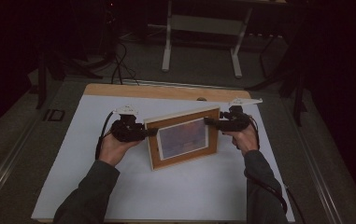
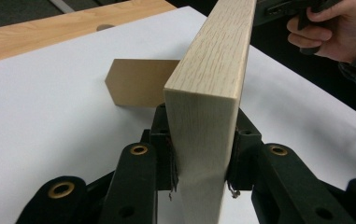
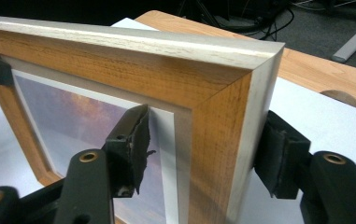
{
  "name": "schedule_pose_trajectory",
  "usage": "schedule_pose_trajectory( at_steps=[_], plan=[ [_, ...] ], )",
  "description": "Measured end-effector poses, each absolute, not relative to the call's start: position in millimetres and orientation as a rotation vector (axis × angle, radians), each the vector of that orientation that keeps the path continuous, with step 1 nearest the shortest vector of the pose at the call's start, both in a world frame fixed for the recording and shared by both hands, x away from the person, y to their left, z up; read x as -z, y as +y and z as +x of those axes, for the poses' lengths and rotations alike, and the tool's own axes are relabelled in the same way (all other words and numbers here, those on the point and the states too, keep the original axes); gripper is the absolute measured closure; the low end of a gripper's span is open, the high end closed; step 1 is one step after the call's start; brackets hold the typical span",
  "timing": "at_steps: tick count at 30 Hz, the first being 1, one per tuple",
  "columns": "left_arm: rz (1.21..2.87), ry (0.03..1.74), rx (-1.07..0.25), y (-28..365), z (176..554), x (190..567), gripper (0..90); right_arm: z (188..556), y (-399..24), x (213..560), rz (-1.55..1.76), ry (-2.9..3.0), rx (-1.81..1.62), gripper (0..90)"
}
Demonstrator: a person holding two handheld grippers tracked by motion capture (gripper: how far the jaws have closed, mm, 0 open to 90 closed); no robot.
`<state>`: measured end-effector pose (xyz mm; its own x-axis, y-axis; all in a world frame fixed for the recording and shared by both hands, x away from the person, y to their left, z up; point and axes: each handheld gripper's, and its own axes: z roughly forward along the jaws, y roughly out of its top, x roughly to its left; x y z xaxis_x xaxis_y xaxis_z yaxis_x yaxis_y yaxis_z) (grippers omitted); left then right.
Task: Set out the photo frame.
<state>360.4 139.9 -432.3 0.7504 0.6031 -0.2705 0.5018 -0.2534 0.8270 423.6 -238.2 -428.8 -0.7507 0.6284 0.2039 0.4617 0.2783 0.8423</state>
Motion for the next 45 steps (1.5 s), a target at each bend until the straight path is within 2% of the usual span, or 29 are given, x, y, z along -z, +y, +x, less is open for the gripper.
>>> schedule_pose_trajectory(
  at_steps=[23,45],
  plan=[
    [1.905,0.838,-0.187,140,366,433,66.2,421,-242,428,1.055,2.367,-1.477,46.8],
    [1.875,0.845,-0.172,147,379,435,61.0,406,-238,425,1.100,2.365,-1.417,52.5]
  ],
)
